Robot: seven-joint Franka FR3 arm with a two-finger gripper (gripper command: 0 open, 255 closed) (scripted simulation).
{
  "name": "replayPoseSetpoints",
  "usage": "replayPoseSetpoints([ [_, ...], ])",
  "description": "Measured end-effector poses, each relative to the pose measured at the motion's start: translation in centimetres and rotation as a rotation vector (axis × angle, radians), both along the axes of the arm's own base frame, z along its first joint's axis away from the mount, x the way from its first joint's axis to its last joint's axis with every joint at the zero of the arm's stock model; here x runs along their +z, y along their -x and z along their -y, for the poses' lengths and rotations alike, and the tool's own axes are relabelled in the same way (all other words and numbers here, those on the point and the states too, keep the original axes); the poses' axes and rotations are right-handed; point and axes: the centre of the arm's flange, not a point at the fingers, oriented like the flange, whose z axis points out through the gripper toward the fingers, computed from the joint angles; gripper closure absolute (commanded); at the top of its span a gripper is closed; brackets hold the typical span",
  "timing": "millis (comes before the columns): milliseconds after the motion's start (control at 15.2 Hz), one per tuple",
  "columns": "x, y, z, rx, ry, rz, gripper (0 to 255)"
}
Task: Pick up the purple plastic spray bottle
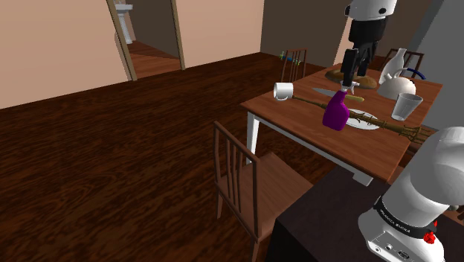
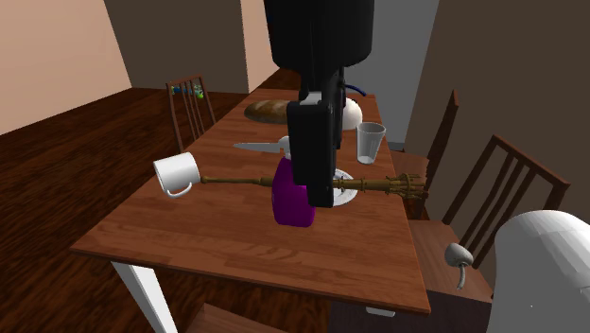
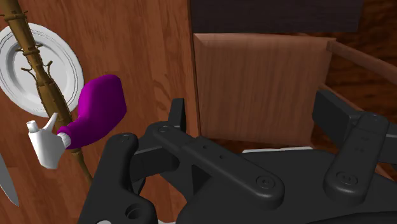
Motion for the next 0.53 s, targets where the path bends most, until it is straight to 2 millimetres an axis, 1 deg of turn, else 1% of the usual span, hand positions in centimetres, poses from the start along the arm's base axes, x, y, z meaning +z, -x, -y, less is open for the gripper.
replayPoseSetpoints([
  [66, 0.0, 0.0, 0.0, 0.0, 0.0, 0.0, 0],
  [132, -0.5, 0.1, 0.6, 0.001, -0.003, 0.008, 0],
  [264, -1.3, 0.4, 2.5, 0.007, -0.013, 0.038, 0],
  [462, -3.6, 1.2, 5.7, 0.017, -0.03, 0.092, 0],
  [528, -4.4, 1.2, 7.0, 0.02, -0.036, 0.11, 0],
])
